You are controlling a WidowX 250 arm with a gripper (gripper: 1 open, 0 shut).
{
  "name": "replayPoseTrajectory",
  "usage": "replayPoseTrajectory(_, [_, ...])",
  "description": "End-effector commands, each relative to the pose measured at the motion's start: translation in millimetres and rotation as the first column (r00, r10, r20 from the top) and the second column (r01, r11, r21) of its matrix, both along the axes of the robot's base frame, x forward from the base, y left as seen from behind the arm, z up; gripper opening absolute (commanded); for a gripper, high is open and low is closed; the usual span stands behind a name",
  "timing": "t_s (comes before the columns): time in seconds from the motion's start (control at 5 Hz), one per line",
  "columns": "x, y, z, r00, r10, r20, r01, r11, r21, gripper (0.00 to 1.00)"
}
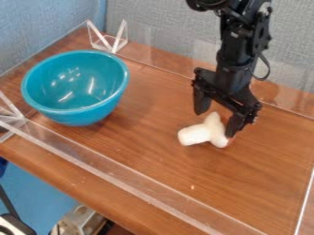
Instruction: Remove the mushroom from inside the blue bowl and put it on the table
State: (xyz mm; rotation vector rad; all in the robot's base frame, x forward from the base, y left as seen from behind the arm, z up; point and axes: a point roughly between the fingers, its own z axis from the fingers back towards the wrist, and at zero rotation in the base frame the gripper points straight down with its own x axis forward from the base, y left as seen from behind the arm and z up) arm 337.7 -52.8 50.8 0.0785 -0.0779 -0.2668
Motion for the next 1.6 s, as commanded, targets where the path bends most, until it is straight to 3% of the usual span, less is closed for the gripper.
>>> replayPoseTrajectory(0.0, [8.5, 4, 8.1, 0.999, 0.005, 0.038, -0.005, 1.000, -0.001, 1.00])
replayPoseTrajectory(0.2, [4.6, 1, 11.9, 0.999, 0.009, 0.039, -0.009, 1.000, -0.011, 0.00])
replayPoseTrajectory(0.8, [-19.8, -15, 14.4, 0.999, 0.026, 0.026, -0.024, 0.999, -0.045, 0.00])
replayPoseTrajectory(1.4, [-34.4, -32, 7.9, 1.000, 0.026, 0.008, -0.025, 0.998, -0.064, 0.00])
